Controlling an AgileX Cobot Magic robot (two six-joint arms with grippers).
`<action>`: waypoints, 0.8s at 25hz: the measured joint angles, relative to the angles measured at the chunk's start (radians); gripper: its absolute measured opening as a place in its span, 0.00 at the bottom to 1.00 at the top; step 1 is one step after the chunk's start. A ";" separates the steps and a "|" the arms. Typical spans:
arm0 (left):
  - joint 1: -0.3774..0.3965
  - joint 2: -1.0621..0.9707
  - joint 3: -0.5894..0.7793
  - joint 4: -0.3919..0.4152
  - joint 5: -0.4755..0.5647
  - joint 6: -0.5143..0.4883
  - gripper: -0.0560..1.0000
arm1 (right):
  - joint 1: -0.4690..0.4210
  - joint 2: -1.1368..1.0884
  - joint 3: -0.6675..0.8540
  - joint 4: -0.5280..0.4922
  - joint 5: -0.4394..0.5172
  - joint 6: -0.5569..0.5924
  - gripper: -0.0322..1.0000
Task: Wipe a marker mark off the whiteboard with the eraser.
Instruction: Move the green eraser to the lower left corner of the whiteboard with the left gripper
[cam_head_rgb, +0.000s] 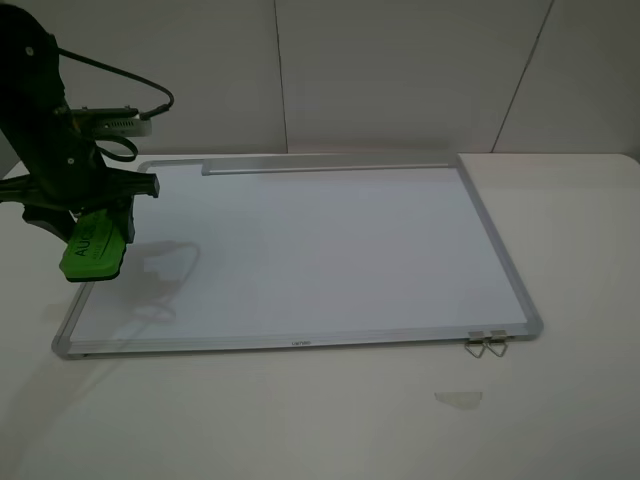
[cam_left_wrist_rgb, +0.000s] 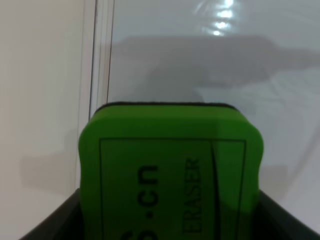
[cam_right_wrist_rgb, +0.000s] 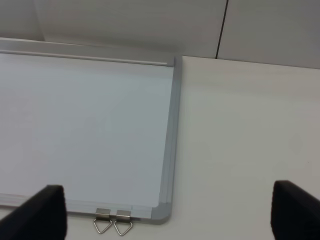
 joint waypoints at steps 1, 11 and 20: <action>0.000 0.000 0.043 -0.004 -0.032 -0.004 0.61 | 0.000 0.000 0.000 0.000 0.000 0.000 0.82; -0.001 0.004 0.202 0.017 -0.274 -0.006 0.61 | 0.000 0.000 0.000 0.000 0.000 0.000 0.82; -0.001 0.087 0.205 0.021 -0.282 0.024 0.61 | 0.000 0.000 0.000 0.000 0.000 0.000 0.82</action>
